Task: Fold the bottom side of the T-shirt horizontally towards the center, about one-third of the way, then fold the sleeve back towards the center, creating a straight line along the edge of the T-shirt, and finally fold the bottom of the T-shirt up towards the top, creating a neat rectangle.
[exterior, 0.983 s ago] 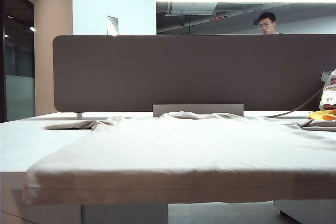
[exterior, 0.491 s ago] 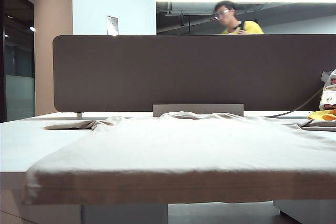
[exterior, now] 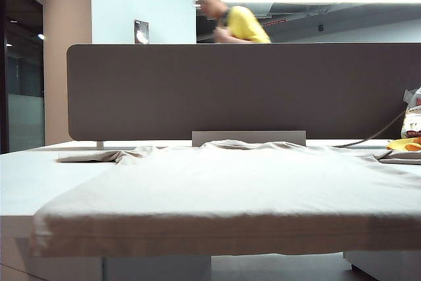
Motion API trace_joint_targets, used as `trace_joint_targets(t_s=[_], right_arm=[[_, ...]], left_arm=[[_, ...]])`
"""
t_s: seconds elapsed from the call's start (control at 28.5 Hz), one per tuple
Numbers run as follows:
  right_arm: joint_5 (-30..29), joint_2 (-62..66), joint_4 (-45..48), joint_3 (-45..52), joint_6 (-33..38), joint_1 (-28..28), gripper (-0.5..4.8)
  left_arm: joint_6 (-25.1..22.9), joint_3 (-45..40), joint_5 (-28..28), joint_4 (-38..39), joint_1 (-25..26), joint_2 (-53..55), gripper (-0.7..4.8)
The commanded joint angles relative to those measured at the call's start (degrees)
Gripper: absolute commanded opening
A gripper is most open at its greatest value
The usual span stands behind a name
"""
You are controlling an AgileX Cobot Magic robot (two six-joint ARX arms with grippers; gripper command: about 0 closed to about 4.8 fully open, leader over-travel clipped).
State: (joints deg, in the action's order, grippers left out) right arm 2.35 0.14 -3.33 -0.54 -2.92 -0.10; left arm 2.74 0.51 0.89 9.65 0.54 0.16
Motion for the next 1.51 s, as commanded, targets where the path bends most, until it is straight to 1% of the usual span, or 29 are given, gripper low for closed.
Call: trace_joint_targets(t_s=[0.04, 0.14, 0.21, 0.28, 0.35, 0.39, 0.49, 0.53, 0.56, 0.6, 0.63, 0.74, 0.84, 0.98, 1.02, 1.09, 1.33, 1.51], right_arm=[[-1.18, 0.02, 0.44, 0.24, 1.68, 0.07, -0.05], [-1.20, 0.02, 0.61, 0.24, 3.08, 0.04, -0.05], [-1.25, 0.02, 0.61, 0.24, 3.28, 0.04, -0.05], [-1.49, 0.02, 0.61, 0.24, 4.31, 0.04, 0.02], [-1.49, 0.02, 0.63, 0.22, 5.77, 0.04, 0.31], [-1.68, 0.02, 0.68, 0.22, 8.02, 0.04, 0.57], [-2.34, 0.02, 0.79, -0.07, 15.56, 0.04, 0.62], [-2.43, 0.02, 1.11, -0.11, 16.59, 0.04, 0.61], [-2.78, 0.02, 1.62, -0.13, 17.09, 0.07, 0.46], [-3.56, 0.02, 1.77, -0.26, 17.11, 0.04, 0.25], [-5.01, 0.02, 1.70, -0.63, 17.11, 0.04, -0.12], [-7.89, 0.02, 0.28, -2.08, 17.09, 0.04, -0.09], [-7.74, 0.15, -1.79, -3.98, 16.98, 0.04, -0.09], [-5.35, 1.84, -3.10, -6.56, 16.79, 0.04, -0.09], [-4.72, 2.82, -3.67, -7.52, 16.79, 0.02, -0.09], [-4.52, 5.14, -4.52, -9.09, 16.79, 0.02, -0.09], [-3.91, 20.00, -5.97, -16.90, 16.79, 0.04, -0.09], [-3.76, 31.04, -6.27, -22.91, 16.83, -0.04, -0.09]], left_arm=[[1.11, -0.11, 0.55, 0.94, 0.09, 0.00, 0.18], [1.14, -0.11, 0.57, 0.83, 0.09, 0.00, 0.19], [1.40, -0.11, 0.85, -0.52, 0.09, 0.00, 0.24], [4.92, -0.11, 2.64, -2.93, 0.04, 0.00, 0.26], [7.82, -0.11, 4.61, -5.51, 0.07, 0.00, 0.26], [9.22, -0.07, 5.84, -6.58, 0.07, 0.00, 0.26], [11.43, 0.07, 8.41, -6.49, 0.04, 0.00, 0.26], [11.45, 0.09, 9.09, -5.73, 0.04, 0.00, 0.25], [11.47, 0.09, 9.42, -4.92, 0.04, 0.00, 0.25], [11.50, 0.09, 9.55, -4.02, 0.04, 0.00, 0.25], [11.69, 0.09, 9.73, -2.86, 0.04, 0.00, 0.25], [12.48, 0.09, 10.32, -0.46, 0.04, 0.00, 0.25], [12.50, 0.09, 12.28, 0.04, 0.04, 0.02, 0.25], [13.68, 0.24, 14.05, 0.17, 0.04, 0.02, 0.15], [14.32, 0.31, 14.40, 0.22, 0.04, 0.02, 0.14], [14.51, 0.83, 14.47, 0.87, 0.04, 0.07, -0.05], [14.45, 4.61, 14.36, 2.67, 0.02, 2.86, -0.05], [14.38, 9.92, 14.40, 2.19, 0.02, 11.67, -0.05]])
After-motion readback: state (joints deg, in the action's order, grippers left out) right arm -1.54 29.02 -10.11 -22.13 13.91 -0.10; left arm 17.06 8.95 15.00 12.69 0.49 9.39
